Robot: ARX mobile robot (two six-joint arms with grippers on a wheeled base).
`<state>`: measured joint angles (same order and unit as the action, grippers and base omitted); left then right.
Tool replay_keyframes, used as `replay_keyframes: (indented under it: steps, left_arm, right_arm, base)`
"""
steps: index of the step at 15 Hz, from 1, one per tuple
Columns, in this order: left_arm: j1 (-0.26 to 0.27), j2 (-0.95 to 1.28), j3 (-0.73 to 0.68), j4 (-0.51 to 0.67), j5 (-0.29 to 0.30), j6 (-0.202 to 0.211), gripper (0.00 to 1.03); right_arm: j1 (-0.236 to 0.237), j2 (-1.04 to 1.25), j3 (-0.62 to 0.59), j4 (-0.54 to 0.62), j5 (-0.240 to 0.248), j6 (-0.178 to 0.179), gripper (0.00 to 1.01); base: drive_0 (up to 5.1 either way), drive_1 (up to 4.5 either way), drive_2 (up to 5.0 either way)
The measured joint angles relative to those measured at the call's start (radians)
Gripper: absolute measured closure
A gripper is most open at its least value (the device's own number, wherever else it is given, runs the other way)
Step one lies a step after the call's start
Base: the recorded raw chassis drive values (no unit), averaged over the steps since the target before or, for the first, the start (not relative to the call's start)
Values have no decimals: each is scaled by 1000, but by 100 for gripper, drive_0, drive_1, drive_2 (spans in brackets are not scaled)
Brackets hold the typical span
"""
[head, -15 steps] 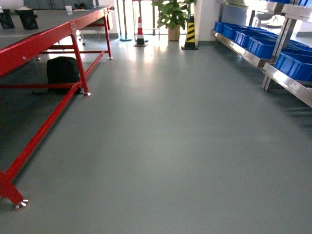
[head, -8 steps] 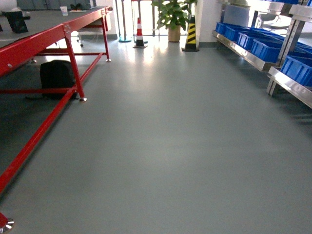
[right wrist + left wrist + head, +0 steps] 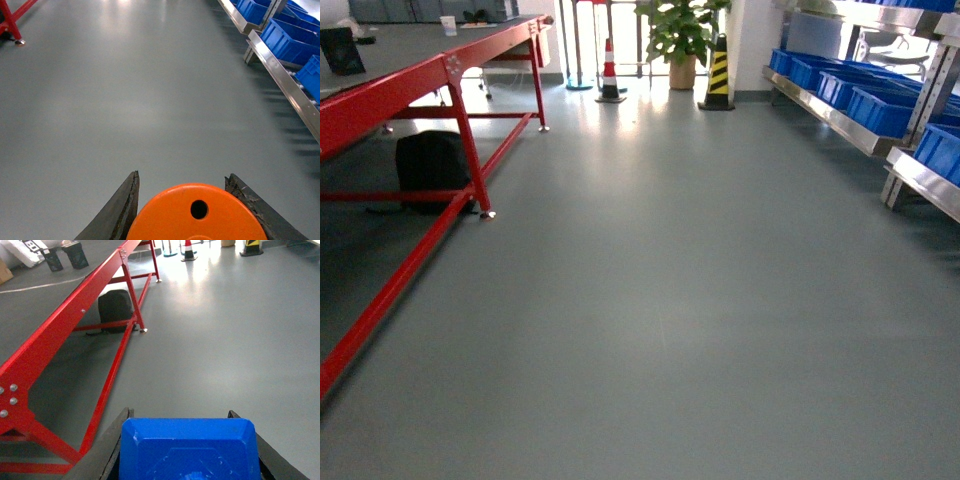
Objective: Sort blue parts and orange caps into right shelf containers
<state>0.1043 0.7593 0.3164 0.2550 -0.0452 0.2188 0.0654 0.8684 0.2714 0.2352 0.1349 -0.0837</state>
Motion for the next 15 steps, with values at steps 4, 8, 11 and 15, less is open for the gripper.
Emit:
replay_keyframes:
  steps: [4,8,11,15]
  left_arm:
    - [0,0,0,-2,0,0,58]
    - [0,0,0,0,0,0,58]
    - [0,0,0,-3,0,0,58]
    - [0,0,0,-4,0,0,58]
  right_arm:
    - [0,0,0,-2,0,0,57]
    - [0,0,0,1,0,0,57]
    - [0,0,0,-2,0,0,57]
    - [0,0,0,0,0,0,57]
  base:
    - [2,420,-416]
    - [-1,417,-419]
    - [-2,416,-420]
    - [3,421,-415]
